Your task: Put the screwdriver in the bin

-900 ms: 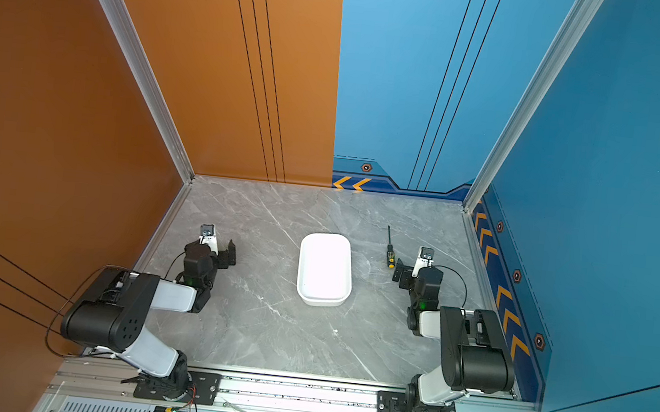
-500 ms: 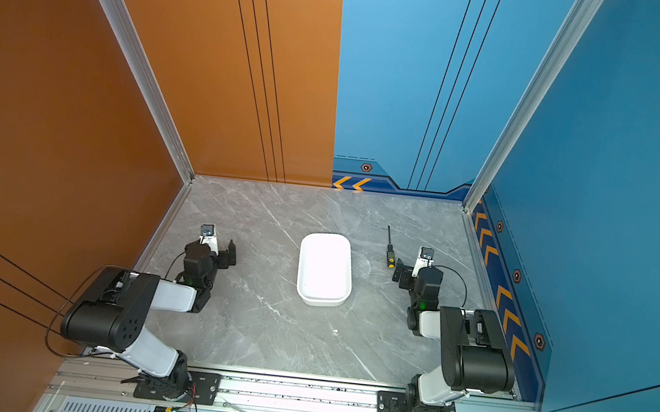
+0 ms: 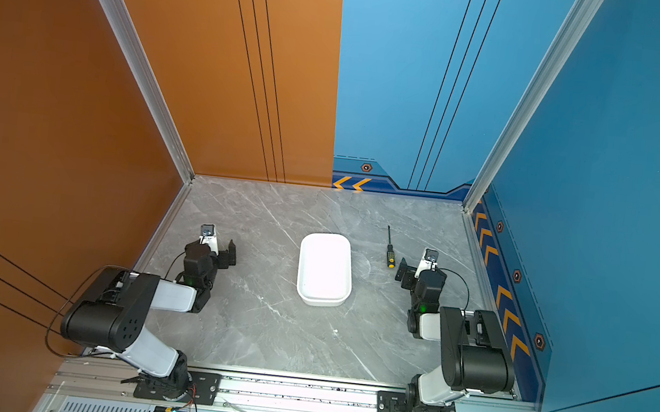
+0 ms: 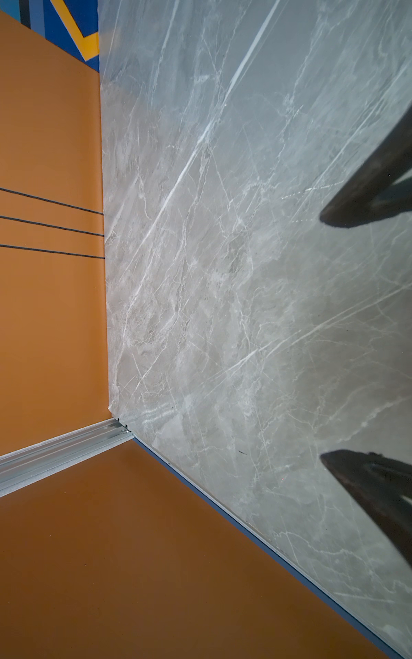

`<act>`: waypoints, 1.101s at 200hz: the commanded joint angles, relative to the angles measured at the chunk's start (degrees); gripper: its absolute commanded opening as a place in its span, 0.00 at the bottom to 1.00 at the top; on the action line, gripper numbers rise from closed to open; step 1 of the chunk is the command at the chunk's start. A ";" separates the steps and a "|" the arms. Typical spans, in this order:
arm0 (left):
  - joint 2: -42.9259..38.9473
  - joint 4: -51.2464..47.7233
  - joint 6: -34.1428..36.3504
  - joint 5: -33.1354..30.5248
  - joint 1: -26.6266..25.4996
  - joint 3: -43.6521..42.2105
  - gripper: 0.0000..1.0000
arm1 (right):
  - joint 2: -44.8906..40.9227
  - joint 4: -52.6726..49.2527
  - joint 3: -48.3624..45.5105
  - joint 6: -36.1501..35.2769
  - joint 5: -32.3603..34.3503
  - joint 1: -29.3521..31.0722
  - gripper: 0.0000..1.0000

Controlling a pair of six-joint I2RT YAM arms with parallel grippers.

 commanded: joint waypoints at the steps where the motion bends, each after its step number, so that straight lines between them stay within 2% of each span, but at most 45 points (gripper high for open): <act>1: -2.79 -2.13 0.73 0.12 -0.50 0.00 0.98 | 0.15 3.21 -0.57 0.39 -1.42 -0.30 1.00; 20: -7.70 -11.04 2.34 0.32 -1.62 2.43 0.98 | -1.75 -0.03 0.45 -0.44 -2.41 -0.04 1.00; 42: -13.40 -23.49 2.98 0.55 -3.29 7.71 0.98 | -7.64 -15.87 5.72 -1.03 -3.33 0.25 1.00; 76: -16.13 -36.33 -1.49 9.83 -3.97 15.89 0.98 | -9.69 -38.98 18.49 0.21 -10.67 0.08 1.00; 98: -14.96 -40.42 -5.14 13.52 -4.88 18.65 0.98 | -6.28 -53.84 29.16 0.76 -15.23 0.08 1.00; 119: -14.63 -40.54 -7.57 15.66 -6.39 18.99 0.98 | 1.49 -68.66 40.90 -0.56 -21.26 -0.10 0.99; 132: -14.29 -40.64 -8.33 16.56 -7.50 19.31 0.98 | 6.46 -75.21 46.35 -1.51 -22.62 -0.10 0.98; 164: -13.30 -44.50 -9.71 21.55 -9.02 21.00 0.98 | 14.57 -81.72 53.26 -2.32 -20.86 1.18 0.97; 220: -11.64 -45.85 -11.48 30.73 -9.61 20.60 0.98 | 20.66 -87.33 58.26 -3.37 -18.51 2.43 0.97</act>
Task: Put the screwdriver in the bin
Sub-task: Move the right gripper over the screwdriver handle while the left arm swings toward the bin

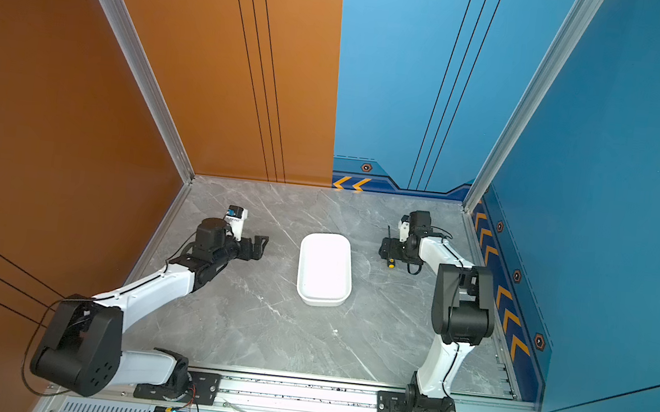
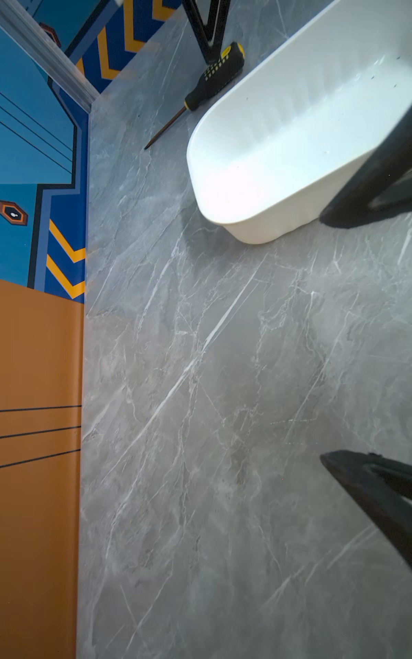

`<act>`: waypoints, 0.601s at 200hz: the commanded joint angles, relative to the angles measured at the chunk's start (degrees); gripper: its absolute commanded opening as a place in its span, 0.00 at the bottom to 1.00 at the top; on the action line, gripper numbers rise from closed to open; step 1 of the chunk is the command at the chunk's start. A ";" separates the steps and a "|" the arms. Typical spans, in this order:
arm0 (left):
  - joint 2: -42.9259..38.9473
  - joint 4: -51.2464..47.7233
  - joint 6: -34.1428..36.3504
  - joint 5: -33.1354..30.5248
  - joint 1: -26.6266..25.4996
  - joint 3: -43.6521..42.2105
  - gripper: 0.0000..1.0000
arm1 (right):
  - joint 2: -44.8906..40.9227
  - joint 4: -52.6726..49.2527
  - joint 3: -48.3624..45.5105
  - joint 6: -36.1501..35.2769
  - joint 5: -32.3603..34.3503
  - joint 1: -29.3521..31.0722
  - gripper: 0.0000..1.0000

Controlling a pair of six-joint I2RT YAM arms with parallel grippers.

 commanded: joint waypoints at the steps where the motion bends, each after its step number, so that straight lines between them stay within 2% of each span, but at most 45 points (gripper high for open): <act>1: 1.26 -2.23 -1.47 6.81 -0.43 1.36 0.98 | 1.37 -6.28 3.62 -1.83 0.85 0.40 0.97; 59: 5.12 -2.84 -1.08 19.87 -0.56 3.24 0.98 | 3.59 -9.27 6.45 -1.84 3.74 1.11 0.96; 120: 5.54 -2.85 0.29 21.86 -1.00 2.41 0.98 | 6.23 -12.35 9.65 -1.75 4.31 1.51 0.90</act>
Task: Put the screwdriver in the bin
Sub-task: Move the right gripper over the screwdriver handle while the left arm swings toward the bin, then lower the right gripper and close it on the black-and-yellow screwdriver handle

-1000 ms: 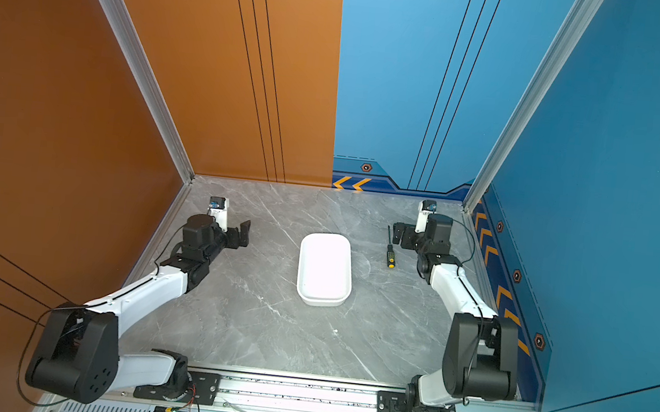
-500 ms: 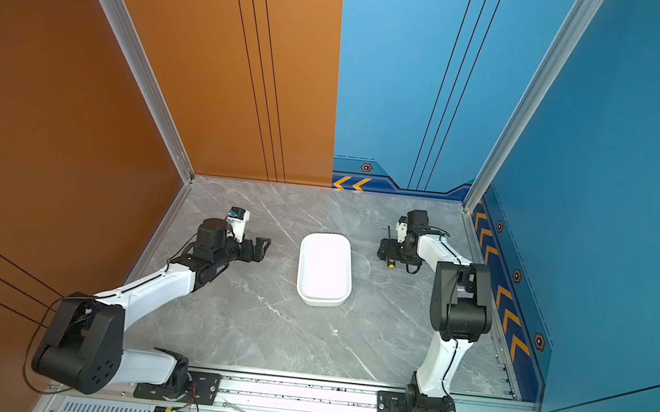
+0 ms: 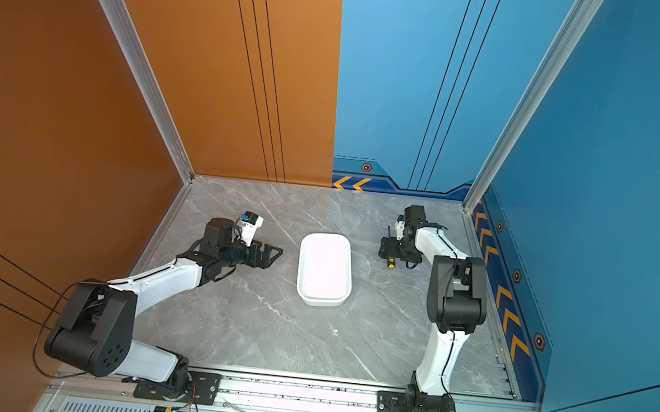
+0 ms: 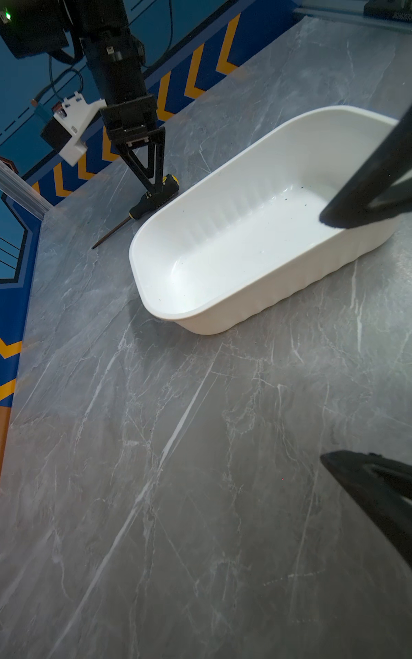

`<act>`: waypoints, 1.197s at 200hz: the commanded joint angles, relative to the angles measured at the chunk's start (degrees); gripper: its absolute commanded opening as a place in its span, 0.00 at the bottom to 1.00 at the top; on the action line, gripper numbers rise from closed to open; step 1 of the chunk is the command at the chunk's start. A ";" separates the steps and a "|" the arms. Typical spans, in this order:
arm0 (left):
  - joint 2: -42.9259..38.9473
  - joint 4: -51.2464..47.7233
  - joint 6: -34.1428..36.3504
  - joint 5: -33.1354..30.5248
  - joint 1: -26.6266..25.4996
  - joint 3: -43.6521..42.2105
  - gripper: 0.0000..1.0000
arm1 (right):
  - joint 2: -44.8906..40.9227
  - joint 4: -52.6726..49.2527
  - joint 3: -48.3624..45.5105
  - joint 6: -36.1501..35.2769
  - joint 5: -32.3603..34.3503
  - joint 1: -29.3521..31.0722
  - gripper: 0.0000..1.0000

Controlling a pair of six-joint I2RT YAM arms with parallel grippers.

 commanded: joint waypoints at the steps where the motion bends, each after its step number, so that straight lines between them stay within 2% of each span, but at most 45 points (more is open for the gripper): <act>1: 0.14 -0.97 1.03 3.49 -0.65 0.44 0.98 | 0.96 -3.57 1.80 -0.48 1.20 0.55 0.90; 71: 1.09 -0.98 1.30 6.12 -1.24 0.45 0.98 | 2.91 -5.24 4.30 0.29 3.32 1.40 0.81; 160: 1.35 -2.39 2.09 4.65 -1.27 1.03 0.98 | 7.73 -7.51 7.83 1.18 4.48 1.88 0.71; 192: 1.54 -2.72 2.17 4.29 -1.27 1.01 0.98 | 7.92 -8.03 7.91 0.68 5.56 2.19 0.63; 239: 0.50 -4.46 3.13 3.51 -1.29 1.36 0.98 | 8.06 -8.72 7.65 0.56 6.02 2.28 0.42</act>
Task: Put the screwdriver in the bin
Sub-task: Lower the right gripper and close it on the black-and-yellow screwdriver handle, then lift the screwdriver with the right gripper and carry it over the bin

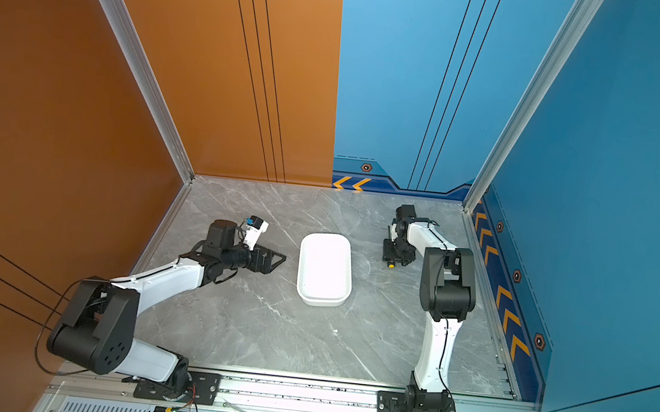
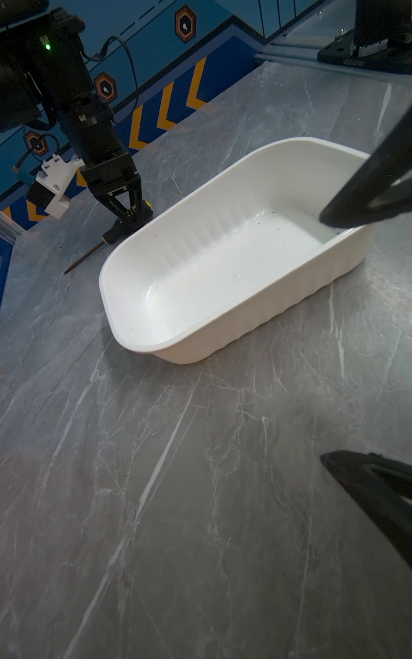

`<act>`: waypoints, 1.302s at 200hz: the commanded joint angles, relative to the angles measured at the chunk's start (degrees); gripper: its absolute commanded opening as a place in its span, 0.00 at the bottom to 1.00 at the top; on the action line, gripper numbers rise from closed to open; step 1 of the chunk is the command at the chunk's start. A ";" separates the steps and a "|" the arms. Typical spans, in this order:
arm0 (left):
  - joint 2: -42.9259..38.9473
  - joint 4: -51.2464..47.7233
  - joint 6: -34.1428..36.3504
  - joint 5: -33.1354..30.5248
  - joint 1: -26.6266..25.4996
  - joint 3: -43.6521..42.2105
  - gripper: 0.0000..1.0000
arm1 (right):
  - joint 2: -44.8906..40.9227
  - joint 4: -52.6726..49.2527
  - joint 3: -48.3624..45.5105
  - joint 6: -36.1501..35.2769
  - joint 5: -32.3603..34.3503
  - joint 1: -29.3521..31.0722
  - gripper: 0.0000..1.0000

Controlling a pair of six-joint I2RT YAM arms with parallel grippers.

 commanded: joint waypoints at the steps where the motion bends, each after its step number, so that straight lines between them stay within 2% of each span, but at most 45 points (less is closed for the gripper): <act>1: -0.36 -2.05 1.69 -0.57 -0.44 1.37 0.98 | 1.17 -2.70 0.82 0.02 1.38 0.34 0.42; 52: -0.67 -3.33 1.87 -0.74 -0.46 1.82 0.98 | 0.74 -2.93 0.75 -0.06 1.30 0.42 0.31; 104: -1.33 -3.81 2.36 -1.58 -0.52 1.73 0.98 | 0.17 -2.79 0.78 0.80 -0.48 -0.50 0.12; 130: -1.15 -3.99 2.45 -1.70 -0.52 1.73 0.98 | -0.71 -2.71 0.53 1.79 -2.13 -0.86 0.06; 185: -1.33 -4.50 2.53 -2.99 -0.43 1.82 0.98 | -14.30 -3.63 -1.46 8.35 -6.34 0.45 0.02; 212: -1.26 -3.05 1.33 -1.36 0.09 1.82 0.98 | -21.18 -7.22 -2.47 12.06 -5.82 5.73 0.01; 260: -0.15 -2.62 0.61 0.61 0.39 2.61 0.98 | -32.44 -6.96 -6.39 23.03 7.37 23.74 0.00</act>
